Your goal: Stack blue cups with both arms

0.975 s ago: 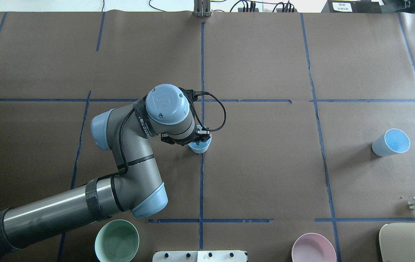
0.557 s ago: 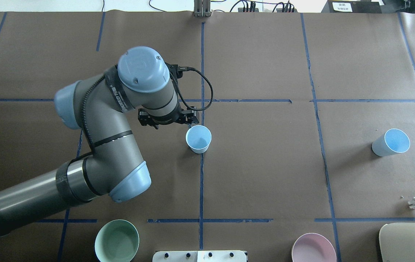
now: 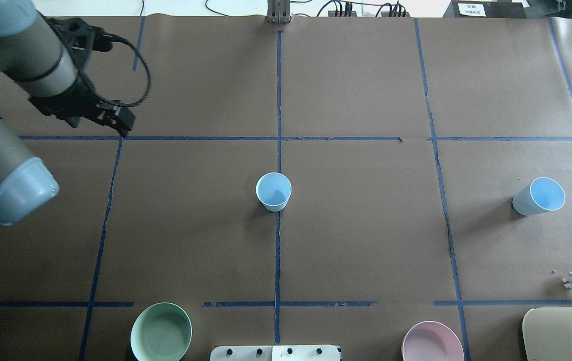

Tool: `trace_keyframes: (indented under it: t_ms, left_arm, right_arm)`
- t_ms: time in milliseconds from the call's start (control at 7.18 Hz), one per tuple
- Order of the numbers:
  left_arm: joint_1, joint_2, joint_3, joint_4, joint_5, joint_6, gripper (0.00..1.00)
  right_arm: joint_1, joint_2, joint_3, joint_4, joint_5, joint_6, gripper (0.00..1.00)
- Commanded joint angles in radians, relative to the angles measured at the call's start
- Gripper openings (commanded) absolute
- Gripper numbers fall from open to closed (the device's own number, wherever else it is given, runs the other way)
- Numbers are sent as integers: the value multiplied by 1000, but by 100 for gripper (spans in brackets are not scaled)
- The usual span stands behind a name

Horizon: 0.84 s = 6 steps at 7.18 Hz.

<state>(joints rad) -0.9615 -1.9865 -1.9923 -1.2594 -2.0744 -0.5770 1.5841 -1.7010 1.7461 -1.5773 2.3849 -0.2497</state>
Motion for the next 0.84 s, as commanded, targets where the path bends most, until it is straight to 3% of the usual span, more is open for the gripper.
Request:
trace_keyframes:
  t_ms: [0,279,418,697]
  left_arm:
    - [-275,158,76,-5,-119,432,100]
    - [-562,207,304,-6,-234,868,100]
    - [-625,266,361,-12,-263,955,100]
    - [-681,408,359,-142,-266,950,100]
  right_arm:
    - [-38,24,29,2,0,105,100]
    - [-154,26,126,48,-1,467,100]
    - [-206,9,133,148,-7,618,100]
    - [-320,-81,130,416,-35,849,100]
